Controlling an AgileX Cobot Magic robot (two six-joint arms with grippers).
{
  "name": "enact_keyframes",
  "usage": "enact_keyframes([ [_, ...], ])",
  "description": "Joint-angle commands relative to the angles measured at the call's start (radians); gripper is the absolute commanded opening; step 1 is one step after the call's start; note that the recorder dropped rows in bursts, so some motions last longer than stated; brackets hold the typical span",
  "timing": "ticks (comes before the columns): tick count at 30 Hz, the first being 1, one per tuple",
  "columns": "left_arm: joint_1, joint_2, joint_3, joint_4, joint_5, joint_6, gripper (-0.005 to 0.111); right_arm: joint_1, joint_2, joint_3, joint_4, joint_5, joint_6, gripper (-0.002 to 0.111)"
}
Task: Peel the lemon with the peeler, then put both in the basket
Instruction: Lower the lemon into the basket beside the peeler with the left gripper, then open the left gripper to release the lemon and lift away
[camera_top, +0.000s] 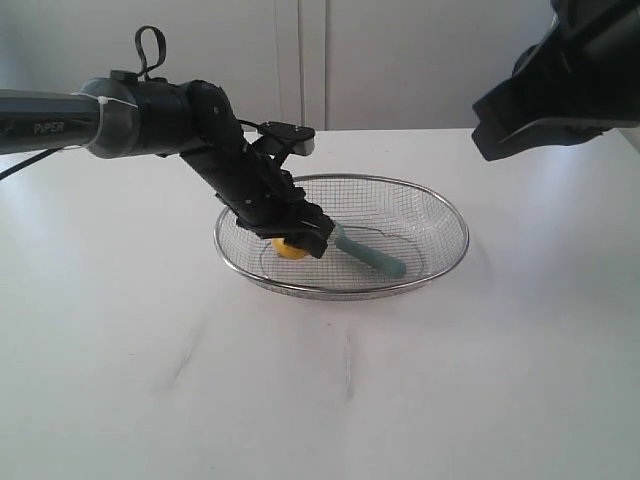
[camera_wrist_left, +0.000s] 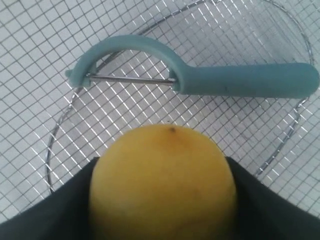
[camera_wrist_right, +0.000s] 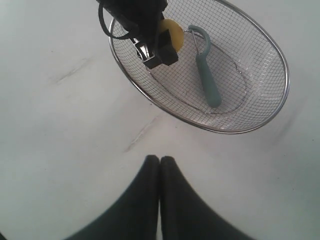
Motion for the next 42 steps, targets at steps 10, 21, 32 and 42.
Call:
enact_keyframes([
  [10, -0.006, -0.014, -0.008, -0.03, 0.0, -0.004, 0.085, -0.005, -0.007, 0.0, 0.001, -0.013, -0.009, 0.0],
  [21, -0.002, -0.103, -0.071, -0.011, 0.098, -0.011, 0.073, -0.005, -0.007, 0.0, 0.001, -0.013, -0.009, 0.0],
  [32, 0.027, -0.303, -0.096, 0.119, 0.418, -0.086, 0.0, -0.005, -0.007, 0.0, 0.001, -0.013, -0.009, 0.0],
  [42, 0.035, -0.538, 0.135, 0.214, 0.413, -0.154, 0.0, -0.005, -0.007, 0.0, 0.001, -0.013, -0.009, 0.0],
])
